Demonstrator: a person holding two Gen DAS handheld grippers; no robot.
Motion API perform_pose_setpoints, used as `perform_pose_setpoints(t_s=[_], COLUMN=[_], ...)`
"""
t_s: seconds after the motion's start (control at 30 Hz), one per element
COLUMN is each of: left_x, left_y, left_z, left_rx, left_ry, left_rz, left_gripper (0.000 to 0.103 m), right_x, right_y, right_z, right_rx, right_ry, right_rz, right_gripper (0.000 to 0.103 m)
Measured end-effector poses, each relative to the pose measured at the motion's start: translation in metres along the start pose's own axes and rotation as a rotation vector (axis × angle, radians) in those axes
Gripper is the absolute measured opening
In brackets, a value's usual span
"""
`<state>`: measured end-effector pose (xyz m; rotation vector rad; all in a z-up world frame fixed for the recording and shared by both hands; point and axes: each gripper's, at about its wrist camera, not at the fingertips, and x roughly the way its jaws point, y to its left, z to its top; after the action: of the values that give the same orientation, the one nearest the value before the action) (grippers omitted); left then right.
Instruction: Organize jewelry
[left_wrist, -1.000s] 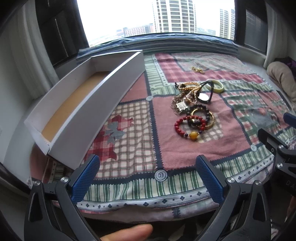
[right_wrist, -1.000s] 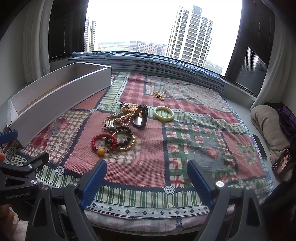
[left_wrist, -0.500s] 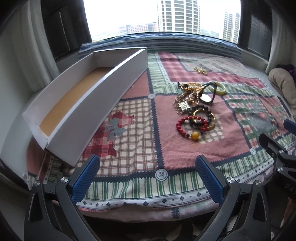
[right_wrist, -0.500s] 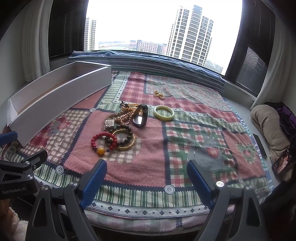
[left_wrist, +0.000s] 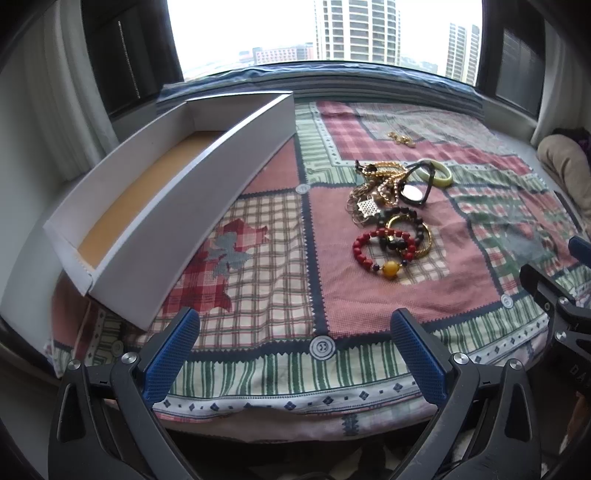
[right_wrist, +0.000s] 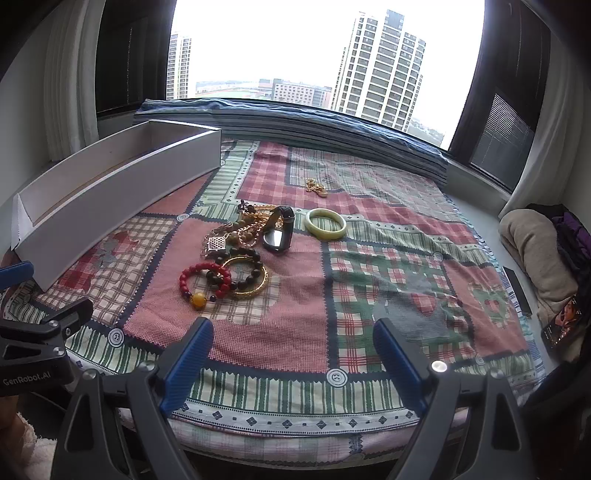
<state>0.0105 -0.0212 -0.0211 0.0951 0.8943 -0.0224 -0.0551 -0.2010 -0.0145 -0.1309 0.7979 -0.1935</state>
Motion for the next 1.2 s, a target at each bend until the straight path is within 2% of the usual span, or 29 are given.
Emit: perform_pose_setpoints(t_s=[0.53,0.9,1.2], left_x=[0.01,0.016,0.024], left_y=[-0.005,-0.012,-0.023], left_z=[-0.001,0.002,0.007], left_rx=[0.02,0.037,0.059], left_ry=[0.021,0.037,0.053], left_rz=[0.0,-0.002,-0.006], left_gripper=[0.102,0.102,0.102], right_x=[0.006,0.015,0.024], right_y=[-0.001,-0.017,-0.037], right_z=[0.0,0.004,0.004], right_rx=[-0.014,-0.026,-0.001], right_ry=[0.011,0.026,0.056], right_rz=[-0.037,-0.159,-0.197], right_gripper=[0.09,0.09,0.09])
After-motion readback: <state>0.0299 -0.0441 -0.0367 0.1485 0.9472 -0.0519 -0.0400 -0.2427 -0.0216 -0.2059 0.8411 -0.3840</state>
